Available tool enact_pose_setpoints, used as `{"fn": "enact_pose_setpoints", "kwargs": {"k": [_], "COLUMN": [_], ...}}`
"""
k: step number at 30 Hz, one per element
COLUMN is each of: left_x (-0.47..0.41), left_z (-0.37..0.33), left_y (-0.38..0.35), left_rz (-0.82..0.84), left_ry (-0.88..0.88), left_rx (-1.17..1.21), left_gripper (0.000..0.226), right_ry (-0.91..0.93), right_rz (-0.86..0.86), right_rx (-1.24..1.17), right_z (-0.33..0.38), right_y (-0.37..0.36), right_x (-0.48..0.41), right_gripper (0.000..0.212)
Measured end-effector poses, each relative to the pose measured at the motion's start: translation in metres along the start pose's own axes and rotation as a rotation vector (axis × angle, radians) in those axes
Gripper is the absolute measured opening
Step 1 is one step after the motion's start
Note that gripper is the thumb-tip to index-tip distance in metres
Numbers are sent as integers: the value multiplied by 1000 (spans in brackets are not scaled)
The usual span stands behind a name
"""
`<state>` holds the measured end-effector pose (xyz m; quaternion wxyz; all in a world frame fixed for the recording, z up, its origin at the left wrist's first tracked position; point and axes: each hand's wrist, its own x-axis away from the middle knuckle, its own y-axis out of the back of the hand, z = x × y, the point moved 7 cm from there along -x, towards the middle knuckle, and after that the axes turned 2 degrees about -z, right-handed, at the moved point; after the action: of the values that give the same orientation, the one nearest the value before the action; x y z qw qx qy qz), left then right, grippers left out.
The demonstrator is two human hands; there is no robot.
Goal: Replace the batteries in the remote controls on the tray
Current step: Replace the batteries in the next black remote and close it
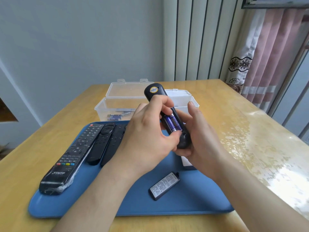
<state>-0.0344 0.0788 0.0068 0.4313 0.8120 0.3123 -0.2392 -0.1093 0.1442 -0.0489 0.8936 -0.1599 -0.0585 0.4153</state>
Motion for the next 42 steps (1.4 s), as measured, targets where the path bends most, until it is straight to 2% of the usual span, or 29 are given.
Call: {"fn": "enact_pose_setpoints", "kwargs": {"k": [3,7,12,18,22,25,28,33,39,42], "left_x": [0,-2,-2,-3,-2,-1,2,-2,3,2], "left_z": [-3,-4,-7,-4,-2,-4,-4,5,6,7], "left_y": [1,6,7,7,5,4,0,-7,-9,-7], "left_rz": [-15,-36,-35,-73,-76,-59,-19,83,-8,21], "left_ry": [-53,-41,-61,-90,-104,-170,-250,-221,-270,-251], "left_rx": [-94,-126,-204,-194,-175,-88,-89,-17,-37,10], "left_gripper": [49,45,38,32,28,26,21,9,16,20], "right_ry": [20,56,63,100,53,-13,-51,-38,-33,-38], "right_rz": [-32,-67,-63,-90,-128,-168,-125,-68,-34,-39], "right_rx": [126,328,452,423,365,180,38,10,9,-4], "right_z": [2,5,5,3,-1,-5,-7,-8,-5,-6], "right_y": [-1,-6,-10,-10,-5,1,3,4,-4,-2], "right_x": [3,7,11,9,6,3,1,-1,2,2], "right_gripper": [57,54,52,43,49,55,62,69,70,70]}}
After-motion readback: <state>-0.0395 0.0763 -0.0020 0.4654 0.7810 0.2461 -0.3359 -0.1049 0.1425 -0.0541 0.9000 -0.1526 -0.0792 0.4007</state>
